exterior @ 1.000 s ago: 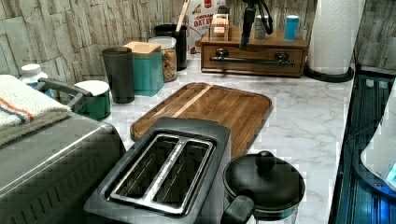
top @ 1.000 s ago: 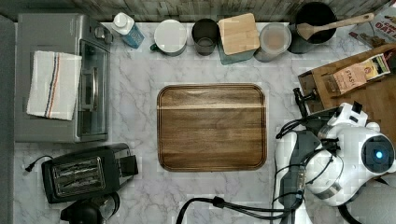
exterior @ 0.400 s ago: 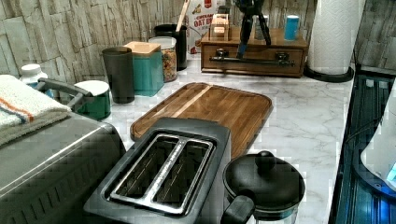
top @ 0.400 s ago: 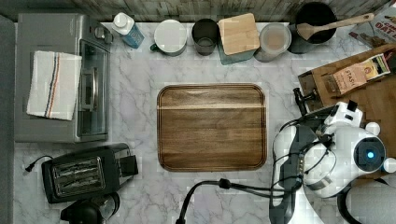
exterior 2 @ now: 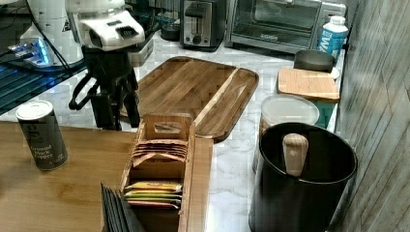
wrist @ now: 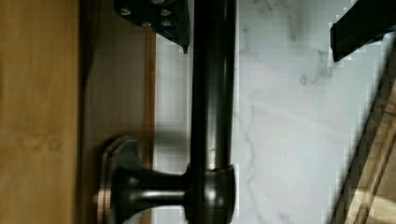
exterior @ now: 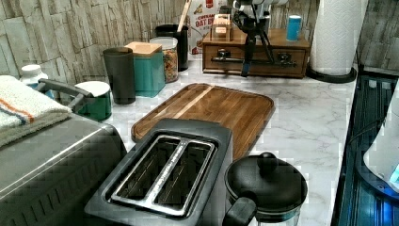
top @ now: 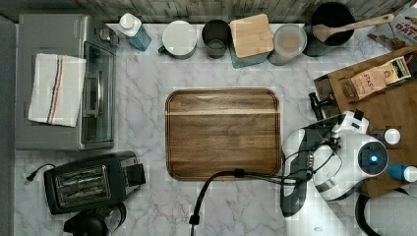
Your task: Open the drawer.
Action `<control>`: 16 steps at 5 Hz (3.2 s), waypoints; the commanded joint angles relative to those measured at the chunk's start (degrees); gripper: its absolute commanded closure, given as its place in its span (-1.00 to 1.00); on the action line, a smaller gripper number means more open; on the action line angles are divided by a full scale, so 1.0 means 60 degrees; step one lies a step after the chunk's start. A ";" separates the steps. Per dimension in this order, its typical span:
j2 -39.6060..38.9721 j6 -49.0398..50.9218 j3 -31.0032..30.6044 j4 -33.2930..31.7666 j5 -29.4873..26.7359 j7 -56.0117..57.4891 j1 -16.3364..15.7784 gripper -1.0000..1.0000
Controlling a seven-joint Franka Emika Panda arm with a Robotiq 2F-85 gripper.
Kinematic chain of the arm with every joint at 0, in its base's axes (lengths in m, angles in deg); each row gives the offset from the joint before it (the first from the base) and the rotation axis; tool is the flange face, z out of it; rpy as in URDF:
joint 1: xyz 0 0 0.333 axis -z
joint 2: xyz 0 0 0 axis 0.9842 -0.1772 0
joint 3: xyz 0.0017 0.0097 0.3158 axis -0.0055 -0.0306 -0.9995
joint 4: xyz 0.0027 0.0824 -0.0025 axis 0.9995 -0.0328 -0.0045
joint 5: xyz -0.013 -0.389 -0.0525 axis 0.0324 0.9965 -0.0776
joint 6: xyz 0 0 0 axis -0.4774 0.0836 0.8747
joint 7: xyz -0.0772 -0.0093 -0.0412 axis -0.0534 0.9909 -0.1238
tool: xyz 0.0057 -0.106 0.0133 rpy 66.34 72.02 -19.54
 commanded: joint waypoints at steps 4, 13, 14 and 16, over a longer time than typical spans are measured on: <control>0.1620 0.0048 0.0075 -0.2461 0.1036 -0.2358 -0.2117 -1.00; 0.4125 -0.0762 -0.1483 -0.5553 0.0714 -0.4389 -0.4458 -1.00; 0.4125 -0.0762 -0.1489 -0.5552 0.0711 -0.4389 -0.4453 -1.00; 0.4138 -0.0778 -0.1023 -0.5557 0.0826 -0.4467 -0.4893 -1.00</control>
